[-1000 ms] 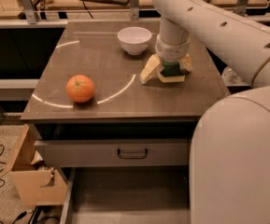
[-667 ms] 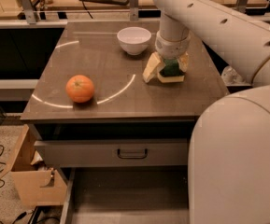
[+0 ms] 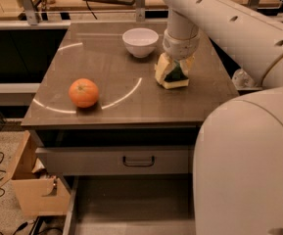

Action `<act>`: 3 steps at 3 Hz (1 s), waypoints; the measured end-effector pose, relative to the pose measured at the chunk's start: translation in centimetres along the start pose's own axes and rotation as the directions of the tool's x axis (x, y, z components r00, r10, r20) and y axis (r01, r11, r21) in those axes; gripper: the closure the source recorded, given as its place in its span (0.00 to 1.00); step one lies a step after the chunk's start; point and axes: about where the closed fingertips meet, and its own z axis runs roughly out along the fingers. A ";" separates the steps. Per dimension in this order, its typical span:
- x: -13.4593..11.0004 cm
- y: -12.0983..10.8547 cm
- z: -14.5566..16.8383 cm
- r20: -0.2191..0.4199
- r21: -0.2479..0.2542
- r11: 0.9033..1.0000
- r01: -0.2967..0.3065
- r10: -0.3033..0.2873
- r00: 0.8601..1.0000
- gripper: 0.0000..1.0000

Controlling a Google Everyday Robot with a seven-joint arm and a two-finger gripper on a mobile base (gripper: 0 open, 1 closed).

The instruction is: Place sponge into middle drawer

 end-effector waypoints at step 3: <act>4.4 -2.5 -3.9 0.059 0.047 0.998 0.038 -0.041 0.997 1.00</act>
Offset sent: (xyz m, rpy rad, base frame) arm -0.0357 -0.0434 0.0379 -0.0650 -0.0756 0.0173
